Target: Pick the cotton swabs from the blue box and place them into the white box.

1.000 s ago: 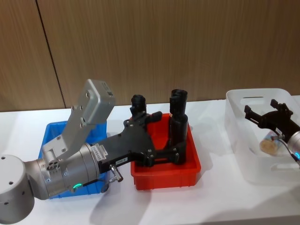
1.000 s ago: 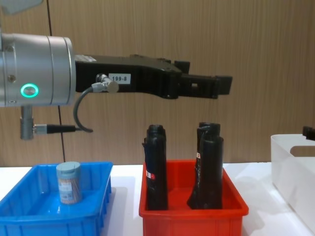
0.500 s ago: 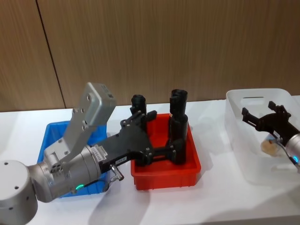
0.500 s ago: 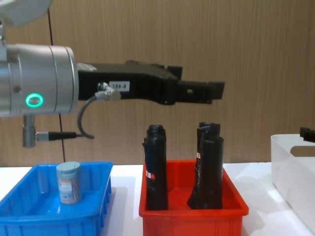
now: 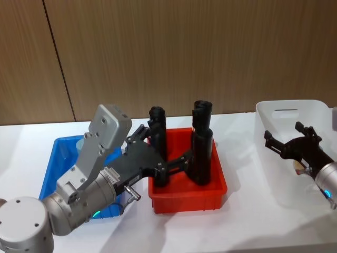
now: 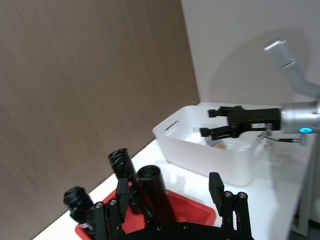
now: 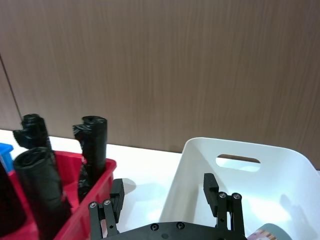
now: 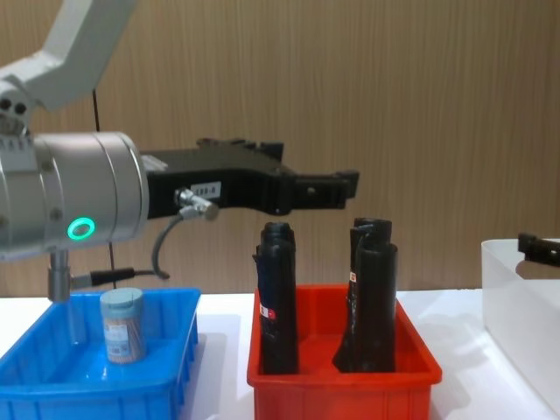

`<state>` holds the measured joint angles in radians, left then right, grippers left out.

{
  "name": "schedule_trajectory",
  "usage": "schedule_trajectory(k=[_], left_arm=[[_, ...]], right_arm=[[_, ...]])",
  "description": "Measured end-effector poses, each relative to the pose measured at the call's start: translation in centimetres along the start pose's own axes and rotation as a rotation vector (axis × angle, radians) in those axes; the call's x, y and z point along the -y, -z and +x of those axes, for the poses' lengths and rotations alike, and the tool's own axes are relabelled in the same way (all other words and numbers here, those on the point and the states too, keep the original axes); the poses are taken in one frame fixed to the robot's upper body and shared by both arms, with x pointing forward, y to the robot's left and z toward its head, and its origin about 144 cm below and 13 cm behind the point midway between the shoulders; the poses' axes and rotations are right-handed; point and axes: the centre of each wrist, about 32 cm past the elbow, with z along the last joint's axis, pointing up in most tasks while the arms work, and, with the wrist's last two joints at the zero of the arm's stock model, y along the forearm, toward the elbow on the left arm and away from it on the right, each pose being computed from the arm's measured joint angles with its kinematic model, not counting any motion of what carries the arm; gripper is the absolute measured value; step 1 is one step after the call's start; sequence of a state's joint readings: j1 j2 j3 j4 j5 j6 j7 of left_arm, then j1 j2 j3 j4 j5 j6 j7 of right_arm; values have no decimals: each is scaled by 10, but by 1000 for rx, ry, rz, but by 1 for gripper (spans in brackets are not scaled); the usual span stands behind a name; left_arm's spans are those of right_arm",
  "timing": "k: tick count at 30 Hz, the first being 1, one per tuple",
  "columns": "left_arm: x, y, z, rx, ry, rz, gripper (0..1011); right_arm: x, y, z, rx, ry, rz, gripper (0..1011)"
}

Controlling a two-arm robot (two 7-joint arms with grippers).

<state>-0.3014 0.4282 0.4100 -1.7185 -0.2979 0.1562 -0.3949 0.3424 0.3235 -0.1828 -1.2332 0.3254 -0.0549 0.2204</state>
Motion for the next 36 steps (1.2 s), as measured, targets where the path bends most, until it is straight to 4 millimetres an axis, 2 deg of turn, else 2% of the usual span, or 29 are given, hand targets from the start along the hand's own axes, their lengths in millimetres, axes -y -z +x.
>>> schedule_trajectory(k=[26,36], left_arm=[[4,42,-26,22,-311,3,1004],[4,48,-30,26,-355,1,1004]], right_arm=[[52,-14,-61,10,-43,31,1002],[74,-23,-82,4,-56,45,1001]])
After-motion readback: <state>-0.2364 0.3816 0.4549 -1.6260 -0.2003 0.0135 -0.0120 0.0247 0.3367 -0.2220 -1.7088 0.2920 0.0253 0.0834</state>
